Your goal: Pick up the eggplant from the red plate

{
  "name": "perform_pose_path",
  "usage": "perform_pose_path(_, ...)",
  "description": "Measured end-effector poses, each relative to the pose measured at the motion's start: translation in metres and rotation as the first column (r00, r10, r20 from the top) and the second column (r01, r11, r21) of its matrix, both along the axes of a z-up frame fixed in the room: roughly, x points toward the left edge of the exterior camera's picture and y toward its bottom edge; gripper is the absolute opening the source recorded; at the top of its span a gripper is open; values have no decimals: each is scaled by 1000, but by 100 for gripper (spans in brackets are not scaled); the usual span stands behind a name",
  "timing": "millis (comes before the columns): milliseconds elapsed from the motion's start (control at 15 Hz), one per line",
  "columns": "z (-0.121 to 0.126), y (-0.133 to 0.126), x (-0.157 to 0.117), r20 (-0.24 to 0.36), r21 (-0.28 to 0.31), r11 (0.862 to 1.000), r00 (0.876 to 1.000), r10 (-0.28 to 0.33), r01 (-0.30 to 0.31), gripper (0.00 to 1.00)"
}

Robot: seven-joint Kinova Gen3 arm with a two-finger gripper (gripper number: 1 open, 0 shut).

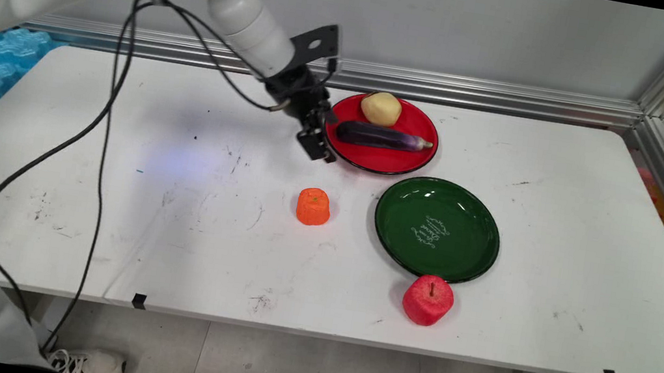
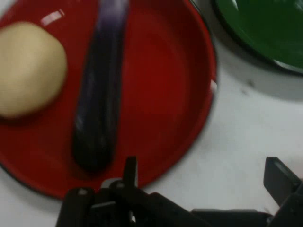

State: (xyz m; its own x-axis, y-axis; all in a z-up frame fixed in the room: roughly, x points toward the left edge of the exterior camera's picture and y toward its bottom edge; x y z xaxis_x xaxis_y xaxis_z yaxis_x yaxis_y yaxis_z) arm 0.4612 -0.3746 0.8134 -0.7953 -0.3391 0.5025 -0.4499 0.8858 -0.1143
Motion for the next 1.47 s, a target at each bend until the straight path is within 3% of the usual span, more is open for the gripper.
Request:
perform_pose_path(667,-36,-87,-21,-29,-48,997,998,-55,53,100)
perform_pose_path(1267,-58,-127,-29,-36,-58,995,996,-84,82,100)
perform_pose_path(1333,-60,-129,-29,-36,-58,995,995,-88,86,0)
perform_pose_path(1467,-63,-132,-30,-37,-55,994,995,-96,94,0)
